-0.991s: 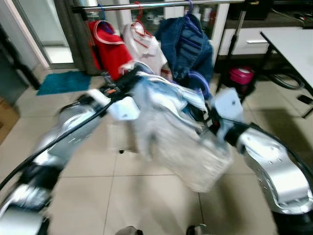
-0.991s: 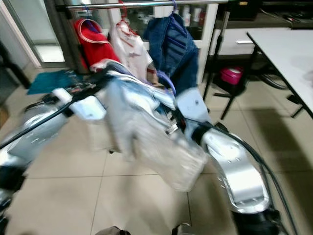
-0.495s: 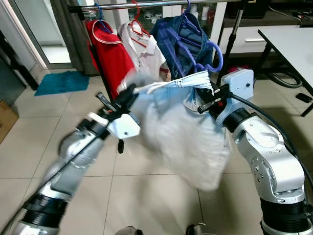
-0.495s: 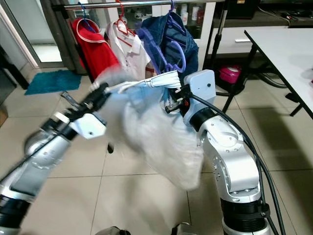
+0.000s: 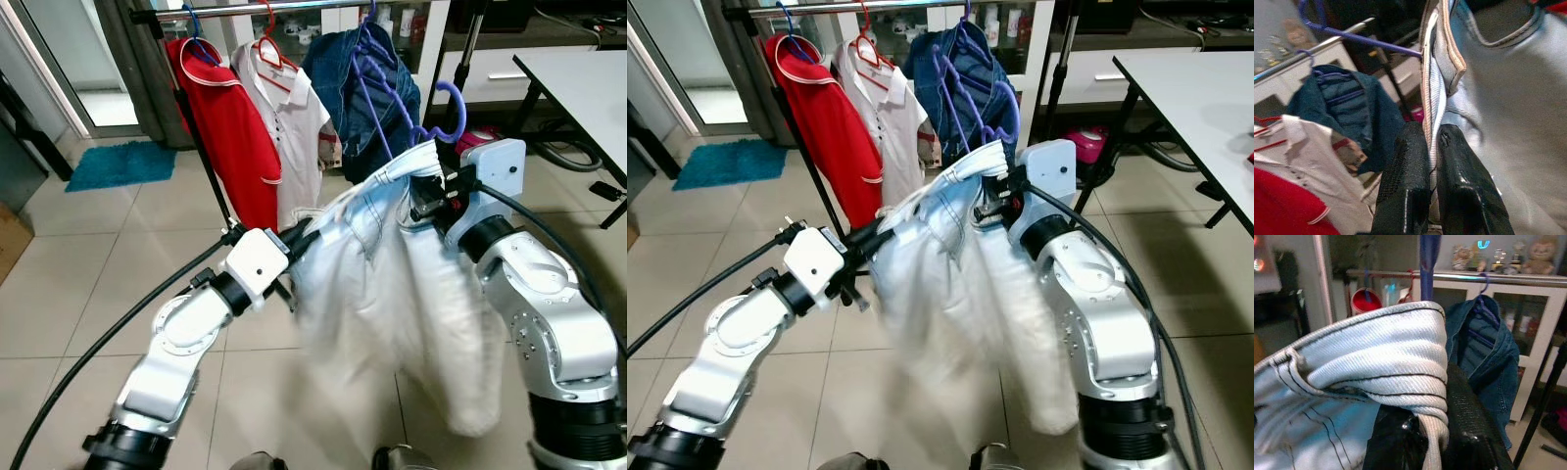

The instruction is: Hang hanger

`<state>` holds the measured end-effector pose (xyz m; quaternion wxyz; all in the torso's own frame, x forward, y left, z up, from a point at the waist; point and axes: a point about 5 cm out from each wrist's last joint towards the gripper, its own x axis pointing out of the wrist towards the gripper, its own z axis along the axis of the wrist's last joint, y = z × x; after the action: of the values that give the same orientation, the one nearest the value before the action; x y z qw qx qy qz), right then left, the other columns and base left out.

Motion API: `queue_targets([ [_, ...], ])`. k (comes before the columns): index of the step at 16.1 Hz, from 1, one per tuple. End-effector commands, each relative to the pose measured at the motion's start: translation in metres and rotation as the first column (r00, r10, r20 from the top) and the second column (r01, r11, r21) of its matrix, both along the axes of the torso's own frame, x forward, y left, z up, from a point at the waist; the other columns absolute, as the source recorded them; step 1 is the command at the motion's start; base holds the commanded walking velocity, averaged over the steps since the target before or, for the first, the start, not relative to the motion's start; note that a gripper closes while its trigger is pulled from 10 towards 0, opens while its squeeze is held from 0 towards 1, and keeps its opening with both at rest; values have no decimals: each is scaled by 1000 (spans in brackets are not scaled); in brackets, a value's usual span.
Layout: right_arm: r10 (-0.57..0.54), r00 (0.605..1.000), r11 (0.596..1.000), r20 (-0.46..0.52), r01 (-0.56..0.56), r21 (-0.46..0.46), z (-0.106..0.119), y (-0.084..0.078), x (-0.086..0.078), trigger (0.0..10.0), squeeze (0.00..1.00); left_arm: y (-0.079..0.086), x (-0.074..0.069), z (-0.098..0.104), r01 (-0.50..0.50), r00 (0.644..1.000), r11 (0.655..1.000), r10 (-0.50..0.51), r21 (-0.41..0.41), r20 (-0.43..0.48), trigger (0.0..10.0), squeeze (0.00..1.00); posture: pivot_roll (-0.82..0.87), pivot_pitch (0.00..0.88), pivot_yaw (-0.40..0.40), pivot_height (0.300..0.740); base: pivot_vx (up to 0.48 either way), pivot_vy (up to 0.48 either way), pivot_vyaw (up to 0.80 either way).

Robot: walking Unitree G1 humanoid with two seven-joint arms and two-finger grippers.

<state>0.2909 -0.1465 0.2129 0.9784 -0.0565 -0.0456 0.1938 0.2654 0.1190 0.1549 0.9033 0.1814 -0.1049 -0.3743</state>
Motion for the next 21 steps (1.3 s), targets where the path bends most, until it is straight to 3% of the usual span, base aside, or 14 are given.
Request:
queue_targets([
  [1, -34, 994, 999, 103, 37, -26, 18, -12, 0, 0, 0, 25, -2, -6, -17, 997, 1000, 19, 23, -77, 10000, 1000, -116, 67, 100, 740, 0, 0, 0],
  [3, 11, 996, 999, 85, -6, -53, 15, -13, 0, 0, 0, 40, -12, -8, 110, 973, 990, -89, 91, -214, 10000, 1000, -104, 62, 92, 740, 0, 0, 0],
  [4, 69, 995, 993, 78, -62, -99, 15, -13, 2, 0, 0, 64, -19, -2, 187, 942, 970, -132, 154, -309, 10000, 1000, -99, 57, 89, 740, 0, 0, 0],
  [7, 275, 961, 916, -22, -269, -299, 7, -17, 4, 0, 0, 103, -15, 52, 257, 917, 951, -183, 173, -354, 10000, 1000, -87, 43, 74, 740, 0, 0, 0],
  [9, 375, 925, 855, -63, -371, -363, 6, -18, 2, 0, 0, 104, -8, 87, 298, 922, 946, -252, 124, -293, 10000, 1000, -82, 36, 68, 740, 0, 0, 0],
  [11, 528, 838, 729, -136, -530, -434, 6, -13, -5, 0, 0, 92, 6, 118, 388, 906, 917, -362, 92, -219, 10000, 1000, -75, 30, 63, 740, 0, 0, 0],
  [13, 620, 764, 626, -179, -619, -474, 9, -4, -10, 0, 0, 70, 14, 115, 531, 828, 837, -482, 128, -285, 10000, 1000, -82, 29, 72, 740, 0, 0, 0],
  [14, 632, 753, 612, -182, -630, -479, 10, -2, -10, 0, 0, 65, 16, 113, 553, 816, 821, -499, 144, -292, 10000, 1000, -83, 28, 73, 740, 0, 0, 0],
  [15, 669, 717, 564, -196, -661, -494, 13, 3, -13, 0, 0, 56, 20, 109, 611, 774, 773, -540, 169, -331, 10000, 588, -95, 31, 84, 740, 0, 0, 0],
  [16, 693, 690, 526, -207, -682, -508, 15, 6, -14, 0, 0, 49, 22, 104, 666, 728, 722, -573, 187, -376, 10000, 0, -101, 32, 90, 740, 0, 0, 0],
  [18, 715, 665, 493, -215, -698, -519, 17, 11, -16, 0, 0, 41, 27, 96, 703, 697, 675, -592, 223, -404, 10000, 0, -106, 35, 99, 740, 0, 0, 0],
  [19, 724, 654, 477, -218, -704, -527, 18, 12, -17, 0, 0, 37, 32, 89, 704, 701, 651, -575, 283, -421, 6000, 0, -112, 37, 107, 740, 0, 0, 0],
  [20, 729, 648, 464, -221, -705, -536, 19, 14, -17, 0, 0, 34, 38, 85, 693, 718, 633, -563, 344, -410, 0, 0, -115, 38, 110, 740, 0, 0, 0],
  [21, 732, 644, 455, -224, -706, -543, 19, 15, -18, 0, 0, 32, 41, 83, 687, 727, 616, -561, 387, -396, 0, 0, -117, 39, 112, 740, 0, 0, 0],
])
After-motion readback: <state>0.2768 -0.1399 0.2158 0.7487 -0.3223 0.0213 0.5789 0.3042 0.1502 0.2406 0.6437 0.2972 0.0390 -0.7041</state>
